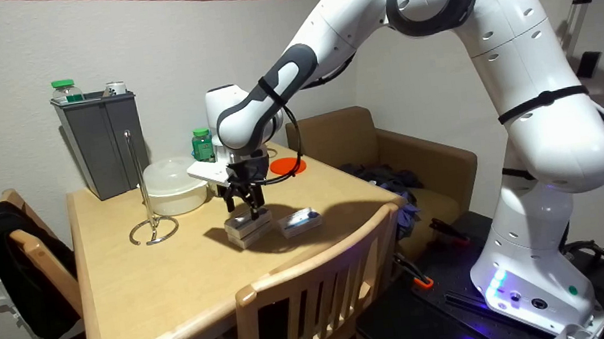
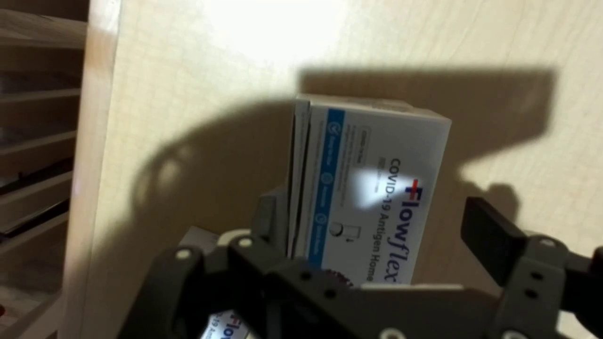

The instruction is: Unstack the small white boxes

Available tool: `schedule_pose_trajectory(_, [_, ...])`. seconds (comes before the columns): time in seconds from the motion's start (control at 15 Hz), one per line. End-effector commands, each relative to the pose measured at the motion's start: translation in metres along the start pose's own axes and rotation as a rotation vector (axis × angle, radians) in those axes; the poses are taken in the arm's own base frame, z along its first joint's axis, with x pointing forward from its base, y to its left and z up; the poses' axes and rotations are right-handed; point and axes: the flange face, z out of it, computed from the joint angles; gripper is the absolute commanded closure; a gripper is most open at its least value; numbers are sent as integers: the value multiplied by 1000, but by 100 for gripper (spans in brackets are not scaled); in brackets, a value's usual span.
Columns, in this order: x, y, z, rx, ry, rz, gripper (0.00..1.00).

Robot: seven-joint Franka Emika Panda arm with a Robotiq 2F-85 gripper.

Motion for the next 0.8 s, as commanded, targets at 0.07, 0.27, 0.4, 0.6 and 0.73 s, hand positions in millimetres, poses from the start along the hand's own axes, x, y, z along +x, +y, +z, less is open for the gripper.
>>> schedule_pose_trajectory(0.07, [3, 10, -1, -17, -5, 9, 0])
schedule_pose_trajectory(0.27, [8, 9, 5, -17, -9, 9, 0])
schedule_pose_trajectory(0.4, [12, 7, 7, -16, -8, 12, 0])
schedule_pose_trajectory(0.6, [16, 5, 10, -13, -11, 16, 0])
schedule_pose_trajectory(0.73, [17, 4, 12, -16, -12, 17, 0])
